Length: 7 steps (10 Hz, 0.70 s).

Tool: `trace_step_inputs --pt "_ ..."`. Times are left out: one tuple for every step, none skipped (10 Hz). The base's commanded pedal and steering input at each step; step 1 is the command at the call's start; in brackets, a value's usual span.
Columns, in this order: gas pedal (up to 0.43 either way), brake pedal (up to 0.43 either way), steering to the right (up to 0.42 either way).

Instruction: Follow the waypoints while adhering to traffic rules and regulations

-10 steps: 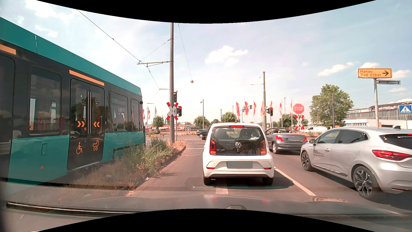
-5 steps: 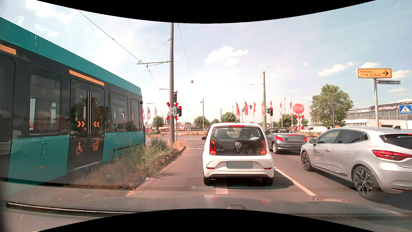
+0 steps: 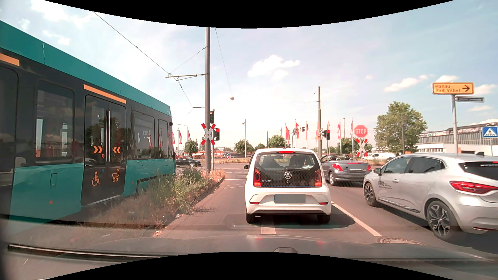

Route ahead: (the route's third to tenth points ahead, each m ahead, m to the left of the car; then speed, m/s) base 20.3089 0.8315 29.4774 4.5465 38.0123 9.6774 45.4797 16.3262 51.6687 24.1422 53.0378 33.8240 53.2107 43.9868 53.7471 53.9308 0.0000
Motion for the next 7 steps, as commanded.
trace_step_inputs --pt "0.0 0.226 -0.004" --pt "0.0 0.22 -0.004" --pt "0.0 0.22 -0.004" --pt "0.0 0.22 -0.004" --pt "0.0 0.226 -0.004" --pt "0.0 0.22 -0.004" --pt "0.0 0.226 -0.004"
